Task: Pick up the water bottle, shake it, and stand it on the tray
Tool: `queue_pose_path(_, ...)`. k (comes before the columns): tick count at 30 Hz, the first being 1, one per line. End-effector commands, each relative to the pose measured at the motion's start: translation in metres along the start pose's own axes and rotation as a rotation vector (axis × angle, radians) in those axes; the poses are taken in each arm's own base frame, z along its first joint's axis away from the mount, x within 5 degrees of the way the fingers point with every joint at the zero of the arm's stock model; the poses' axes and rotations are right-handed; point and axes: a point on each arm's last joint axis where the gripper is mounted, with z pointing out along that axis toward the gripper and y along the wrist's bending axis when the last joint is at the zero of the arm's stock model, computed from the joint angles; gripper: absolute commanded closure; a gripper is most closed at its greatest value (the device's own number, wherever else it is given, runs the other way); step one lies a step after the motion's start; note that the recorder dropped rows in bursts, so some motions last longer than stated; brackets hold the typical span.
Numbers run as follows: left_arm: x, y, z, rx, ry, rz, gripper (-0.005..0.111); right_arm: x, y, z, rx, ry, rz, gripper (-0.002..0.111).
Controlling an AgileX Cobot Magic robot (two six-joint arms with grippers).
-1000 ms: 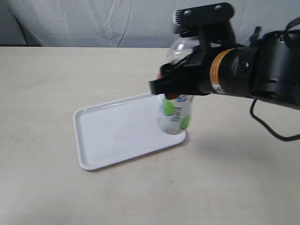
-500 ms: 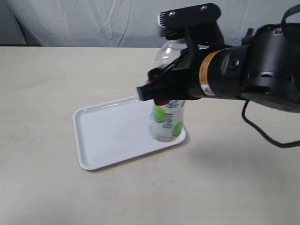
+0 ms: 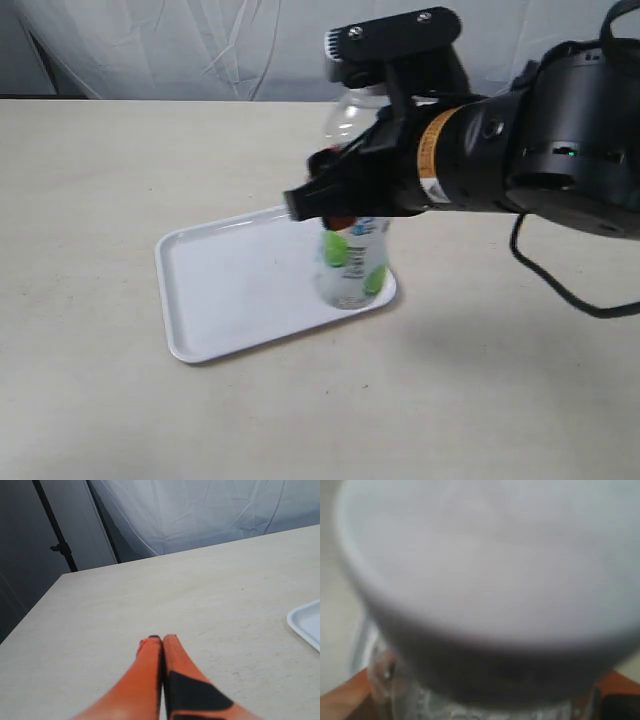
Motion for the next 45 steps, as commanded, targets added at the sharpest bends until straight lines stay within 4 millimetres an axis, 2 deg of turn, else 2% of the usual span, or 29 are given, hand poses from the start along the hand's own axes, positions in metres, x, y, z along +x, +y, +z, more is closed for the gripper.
queue_pose_path(1, -0.001, 0.0, 0.0, 0.0, -0.015, -0.012, 0.107, -0.014, 0.036, -0.012, -0.239, -0.172, -0.14, 0.109)
queue_pose_path(3, -0.001, 0.0, 0.0, 0.0, -0.015, -0.012, 0.107, -0.011, 0.035, -0.012, -0.218, -0.146, -0.161, 0.109)
queue_pose_path(5, -0.001, 0.0, 0.0, 0.0, -0.015, -0.012, 0.107, -0.006, 0.018, -0.008, -0.071, -0.065, -0.241, 0.109)
queue_pose_path(6, -0.001, 0.0, 0.0, 0.0, -0.015, -0.012, 0.107, -0.003, 0.004, -0.006, 0.032, -0.012, -0.226, 0.109)
queue_pose_path(8, -0.001, 0.0, 0.0, 0.0, -0.015, -0.012, 0.107, -0.002, -0.008, -0.006, 0.114, 0.018, -0.164, 0.109)
queue_pose_path(11, -0.001, 0.0, 0.0, 0.0, -0.015, -0.012, 0.107, -0.006, -0.006, -0.01, 0.078, -0.02, -0.154, 0.109)
queue_pose_path(15, -0.001, 0.0, 0.0, 0.0, -0.015, -0.012, 0.107, -0.02, 0.012, -0.022, -0.145, -0.175, -0.048, 0.109)
queue_pose_path(20, -0.001, 0.0, 0.0, 0.0, -0.015, -0.012, 0.107, -0.027, 0.011, -0.039, -0.169, -0.23, -0.023, 0.109)
queue_pose_path(22, -0.001, 0.0, 0.0, 0.0, -0.015, -0.012, 0.107, -0.026, 0.01, -0.04, -0.163, -0.219, -0.007, 0.109)
queue_pose_path(25, -0.001, 0.0, 0.0, 0.0, -0.015, -0.012, 0.107, -0.018, 0.009, -0.027, -0.126, -0.137, 0.017, 0.109)
queue_pose_path(31, -0.001, 0.0, 0.0, 0.0, -0.015, -0.012, 0.107, 0.014, 0.015, 0.021, -0.089, 0.027, -0.041, 0.109)
queue_pose_path(33, -0.001, 0.0, 0.0, 0.0, -0.015, -0.012, 0.107, 0.017, 0.016, 0.024, -0.087, 0.041, -0.047, 0.109)
queue_pose_path(36, -0.001, 0.0, 0.0, 0.0, -0.015, -0.012, 0.107, 0.006, 0.015, 0.009, -0.101, -0.013, -0.031, 0.109)
queue_pose_path(41, -0.001, 0.0, 0.0, 0.0, -0.015, -0.012, 0.107, -0.031, 0.006, -0.053, -0.136, -0.219, 0.019, 0.109)
queue_pose_path(43, -0.001, 0.0, 0.0, 0.0, -0.015, -0.012, 0.107, -0.041, 0.001, -0.077, -0.152, -0.293, 0.037, 0.109)
queue_pose_path(45, -0.001, 0.0, 0.0, 0.0, -0.015, -0.012, 0.107, -0.045, -0.002, -0.092, -0.162, -0.338, 0.047, 0.109)
